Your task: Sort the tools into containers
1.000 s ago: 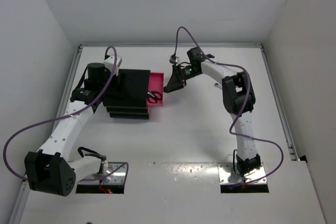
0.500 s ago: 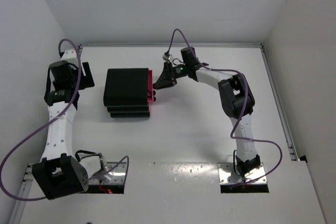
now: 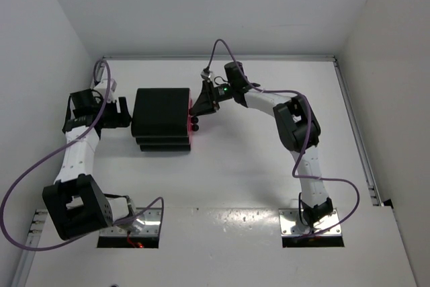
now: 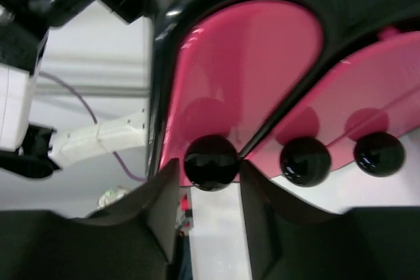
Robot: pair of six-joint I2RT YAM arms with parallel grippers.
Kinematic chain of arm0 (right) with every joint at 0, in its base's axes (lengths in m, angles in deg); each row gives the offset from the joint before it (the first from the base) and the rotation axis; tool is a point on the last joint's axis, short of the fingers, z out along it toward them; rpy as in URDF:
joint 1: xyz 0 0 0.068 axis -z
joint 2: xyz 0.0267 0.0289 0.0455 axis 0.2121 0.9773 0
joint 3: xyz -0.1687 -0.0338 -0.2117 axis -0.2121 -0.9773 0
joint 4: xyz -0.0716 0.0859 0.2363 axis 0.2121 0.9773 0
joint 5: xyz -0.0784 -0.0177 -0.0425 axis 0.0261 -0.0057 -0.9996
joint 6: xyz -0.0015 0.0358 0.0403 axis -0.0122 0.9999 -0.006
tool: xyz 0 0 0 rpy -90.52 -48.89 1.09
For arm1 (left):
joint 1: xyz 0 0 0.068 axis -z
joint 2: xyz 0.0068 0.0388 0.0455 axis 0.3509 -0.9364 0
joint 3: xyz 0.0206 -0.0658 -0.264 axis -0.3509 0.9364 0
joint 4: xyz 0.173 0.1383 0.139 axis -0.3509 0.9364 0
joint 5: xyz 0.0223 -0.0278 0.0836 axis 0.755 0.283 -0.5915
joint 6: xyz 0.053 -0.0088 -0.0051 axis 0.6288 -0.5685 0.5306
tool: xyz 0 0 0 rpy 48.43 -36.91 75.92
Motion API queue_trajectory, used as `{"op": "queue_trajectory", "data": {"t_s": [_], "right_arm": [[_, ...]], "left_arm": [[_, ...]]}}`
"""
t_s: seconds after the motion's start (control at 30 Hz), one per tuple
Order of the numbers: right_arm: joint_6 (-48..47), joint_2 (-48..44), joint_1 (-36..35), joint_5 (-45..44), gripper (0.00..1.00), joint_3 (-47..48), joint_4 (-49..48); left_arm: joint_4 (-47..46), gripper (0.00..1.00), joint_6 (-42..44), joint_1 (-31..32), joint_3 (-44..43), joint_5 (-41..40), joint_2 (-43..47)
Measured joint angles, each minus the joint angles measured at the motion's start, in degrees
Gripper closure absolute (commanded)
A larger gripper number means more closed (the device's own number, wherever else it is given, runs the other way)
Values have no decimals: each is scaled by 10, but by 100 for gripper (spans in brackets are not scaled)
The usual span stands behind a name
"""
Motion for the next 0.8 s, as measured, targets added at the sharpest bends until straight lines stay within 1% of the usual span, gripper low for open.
{"op": "queue_trajectory", "data": {"t_s": [0.03,0.13,0.37,0.6,0.8], "right_arm": [[2,0,0,2,52,0,-1],[3,-1,-4,12,52,-3,-15],[1,-12,1,23,52,-29,-18],[-3,-16,16,35,50,-31,-9],[-5,-17,34,51,50,-40,-7]], "left_arm": [[-1,25,3,0,0,7,-3],[-1,25,10,0,1,20,-19],[-3,30,20,9,3,51,-80],[-14,33,14,67,10,35,-90],[-40,37,-12,103,5,15,-111]]}}
